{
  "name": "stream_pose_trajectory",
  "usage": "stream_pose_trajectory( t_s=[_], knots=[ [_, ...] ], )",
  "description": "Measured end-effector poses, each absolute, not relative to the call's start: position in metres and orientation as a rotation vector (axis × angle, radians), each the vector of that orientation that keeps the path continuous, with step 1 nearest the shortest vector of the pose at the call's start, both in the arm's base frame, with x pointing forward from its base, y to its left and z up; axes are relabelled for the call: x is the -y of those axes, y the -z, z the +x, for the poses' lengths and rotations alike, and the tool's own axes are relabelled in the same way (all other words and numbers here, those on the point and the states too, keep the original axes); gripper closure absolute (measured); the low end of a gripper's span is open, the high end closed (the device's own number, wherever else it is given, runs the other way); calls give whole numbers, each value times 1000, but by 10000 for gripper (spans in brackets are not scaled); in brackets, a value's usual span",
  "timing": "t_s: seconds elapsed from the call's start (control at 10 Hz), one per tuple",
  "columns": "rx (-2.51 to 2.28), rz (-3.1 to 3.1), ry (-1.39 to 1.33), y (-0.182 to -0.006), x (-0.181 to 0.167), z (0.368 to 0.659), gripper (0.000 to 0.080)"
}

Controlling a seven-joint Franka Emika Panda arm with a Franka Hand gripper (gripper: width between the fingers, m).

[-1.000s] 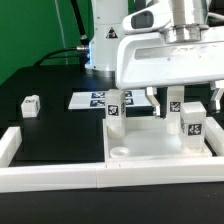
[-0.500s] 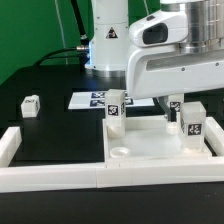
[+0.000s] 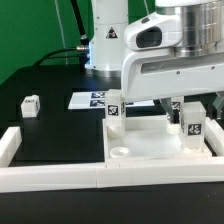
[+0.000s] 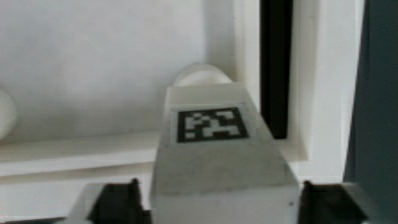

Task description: Assemble square table

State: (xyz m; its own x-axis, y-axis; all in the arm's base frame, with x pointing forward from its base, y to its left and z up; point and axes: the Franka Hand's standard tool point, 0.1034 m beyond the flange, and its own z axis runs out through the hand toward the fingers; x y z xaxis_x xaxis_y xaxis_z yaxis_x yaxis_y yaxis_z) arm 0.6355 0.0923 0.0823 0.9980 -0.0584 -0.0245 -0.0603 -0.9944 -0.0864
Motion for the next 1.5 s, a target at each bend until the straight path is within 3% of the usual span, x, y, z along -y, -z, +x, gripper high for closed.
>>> stream_pose_trajectory(
  t_s=[0.1,0.6,1.1,1.5],
  knots=[
    [-193,-3049,-38,-82,-92,635,510],
    [-872,-2920,23,-81,-98,633,510],
    [-1666,-2430,-105,-80,-100,630,508],
    [-1893,-2276,-131,-80,-111,628,503]
  ],
)
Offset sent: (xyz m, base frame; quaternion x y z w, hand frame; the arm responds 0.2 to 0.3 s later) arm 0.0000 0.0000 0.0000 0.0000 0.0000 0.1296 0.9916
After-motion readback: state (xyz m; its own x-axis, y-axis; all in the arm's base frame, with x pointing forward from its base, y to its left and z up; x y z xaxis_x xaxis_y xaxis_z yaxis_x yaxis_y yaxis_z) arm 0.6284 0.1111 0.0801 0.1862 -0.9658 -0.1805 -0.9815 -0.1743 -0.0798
